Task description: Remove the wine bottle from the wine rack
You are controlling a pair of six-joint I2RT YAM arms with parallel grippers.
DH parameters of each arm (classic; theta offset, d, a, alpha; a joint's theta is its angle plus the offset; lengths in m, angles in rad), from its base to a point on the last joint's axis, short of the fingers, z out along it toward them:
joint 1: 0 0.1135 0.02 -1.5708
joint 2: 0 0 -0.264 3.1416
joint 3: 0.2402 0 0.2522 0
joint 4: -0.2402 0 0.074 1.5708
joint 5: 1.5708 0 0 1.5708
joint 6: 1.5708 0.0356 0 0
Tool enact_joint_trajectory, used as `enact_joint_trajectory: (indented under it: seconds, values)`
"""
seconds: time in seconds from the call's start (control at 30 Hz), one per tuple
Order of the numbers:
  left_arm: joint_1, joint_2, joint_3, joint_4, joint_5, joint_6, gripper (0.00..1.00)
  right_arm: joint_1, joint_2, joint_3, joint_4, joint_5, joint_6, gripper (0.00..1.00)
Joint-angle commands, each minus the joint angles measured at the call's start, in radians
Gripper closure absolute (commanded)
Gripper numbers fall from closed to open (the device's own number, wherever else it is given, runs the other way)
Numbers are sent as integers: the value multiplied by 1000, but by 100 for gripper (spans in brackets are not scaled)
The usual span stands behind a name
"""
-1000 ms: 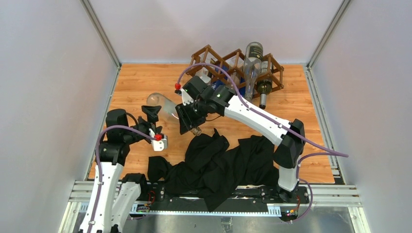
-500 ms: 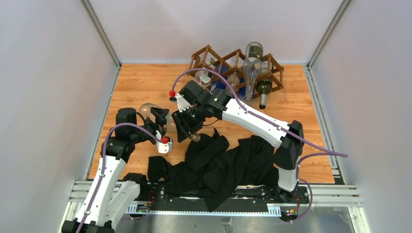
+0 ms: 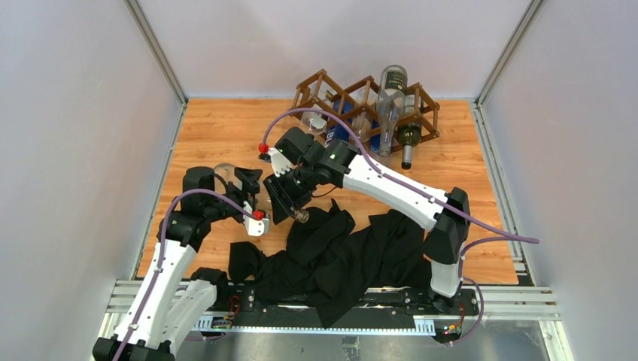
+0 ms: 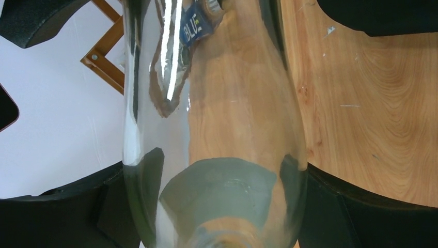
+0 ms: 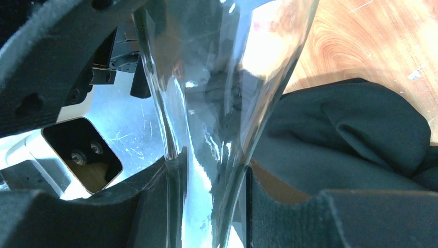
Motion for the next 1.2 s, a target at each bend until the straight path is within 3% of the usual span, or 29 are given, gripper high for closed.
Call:
enact_joint_trajectory:
  seconds: [0.0,0.1,0.27,0.77,0.83,1.17]
  values:
    - [-25,-7,-24,200,-1,-88,75,10,-55,36,157,-113,-51,58]
    - [-25,-30,-64,368,-17,-203,97,-23,-75,-4,183,-107,-18,34]
    - [-26,-35,-70,397,-34,-254,100,-74,-148,-99,263,-56,30,12]
    - [-26,-79,-148,520,-41,-256,100,-180,-306,-78,284,84,-1,5]
    - [-26,-75,-144,550,-51,-312,100,-192,-333,-85,289,110,-12,5]
    - [-26,3,-6,595,-185,-908,100,-219,-482,-241,436,216,-24,4]
